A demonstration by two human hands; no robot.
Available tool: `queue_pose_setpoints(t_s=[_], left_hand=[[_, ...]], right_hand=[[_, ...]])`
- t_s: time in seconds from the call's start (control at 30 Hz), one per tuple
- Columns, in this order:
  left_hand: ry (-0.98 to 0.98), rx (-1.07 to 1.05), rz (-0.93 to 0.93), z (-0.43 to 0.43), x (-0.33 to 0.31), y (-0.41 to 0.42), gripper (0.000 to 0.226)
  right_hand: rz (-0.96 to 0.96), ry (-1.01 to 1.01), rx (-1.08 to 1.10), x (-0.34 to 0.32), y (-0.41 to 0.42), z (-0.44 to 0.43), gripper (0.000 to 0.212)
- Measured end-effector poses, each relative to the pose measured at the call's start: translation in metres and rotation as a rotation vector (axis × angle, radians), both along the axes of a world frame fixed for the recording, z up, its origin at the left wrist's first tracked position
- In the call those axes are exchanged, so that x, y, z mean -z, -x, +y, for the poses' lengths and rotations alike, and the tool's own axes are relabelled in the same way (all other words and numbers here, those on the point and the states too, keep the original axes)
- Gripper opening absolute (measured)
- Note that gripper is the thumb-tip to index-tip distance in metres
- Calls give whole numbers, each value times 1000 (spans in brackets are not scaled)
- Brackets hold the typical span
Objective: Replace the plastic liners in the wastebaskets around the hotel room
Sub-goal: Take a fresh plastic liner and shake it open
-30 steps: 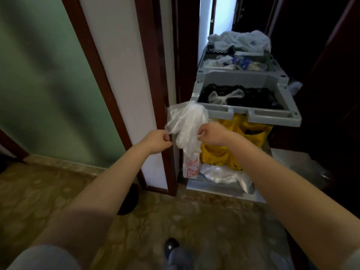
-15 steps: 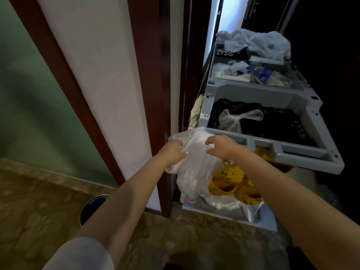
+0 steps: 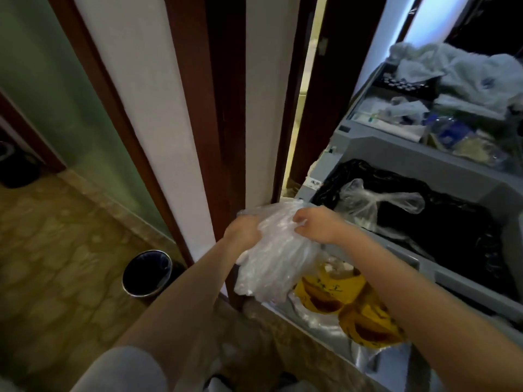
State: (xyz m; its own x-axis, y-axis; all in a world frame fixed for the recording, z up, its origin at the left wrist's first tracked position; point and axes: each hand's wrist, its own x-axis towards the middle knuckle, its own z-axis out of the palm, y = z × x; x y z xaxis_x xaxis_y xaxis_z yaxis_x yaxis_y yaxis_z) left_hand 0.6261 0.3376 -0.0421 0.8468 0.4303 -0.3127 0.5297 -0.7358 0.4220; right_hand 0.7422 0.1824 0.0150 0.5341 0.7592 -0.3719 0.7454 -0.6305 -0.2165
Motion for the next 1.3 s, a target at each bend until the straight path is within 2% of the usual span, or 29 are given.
queue_pose_setpoints(t_s=[0.1,0.23,0.3,0.4,0.5,0.57,0.73,0.83,0.93,1.07,1.13,1.2,1.23,1.3], left_hand=[[-95,-40,-82,-2,-19,-4,21],[-85,-121,-323,-3,-63,-8,15],[-111,-74,-380,-9,-87,-17,15],[-177,-25,-475,-21,-118,-36,17],[-242,7,-515,-30,-138,-51,14],[-276,-25,-510,-35,-142,-55,11],[-288,-180,-499,-36,-130,-47,16],[-295,-228,-520,-38,-122,-37,14],[-306,-261,-558,-40,-120,-31,20],[-188,-412,-680,-46,-121,-14,22],[-152,-446,-704,-49,-118,-1,9],[-76,-529,-720,-50,-114,16,34],[-7,-589,-719,-55,-111,25,39],[39,-605,-613,-68,-96,40,34]], right_hand=[[41,-70,-40,4,-8,-4,41],[100,-231,-31,16,-19,-11,76],[150,-301,-18,20,-25,-12,83],[199,-405,45,25,-34,-13,72],[141,-497,120,24,-42,-16,32],[62,-554,189,20,-49,-19,21],[4,-712,303,0,-71,-24,22],[23,-778,248,-16,-72,-23,15],[76,-845,172,-37,-66,-16,9],[6,-1023,42,-67,-59,-6,13],[21,-1112,-20,-76,-49,-6,11],[23,-1106,-72,-75,-36,-5,13],[9,-1069,-93,-70,-32,-4,14],[-54,-931,-108,-51,-25,-3,16]])
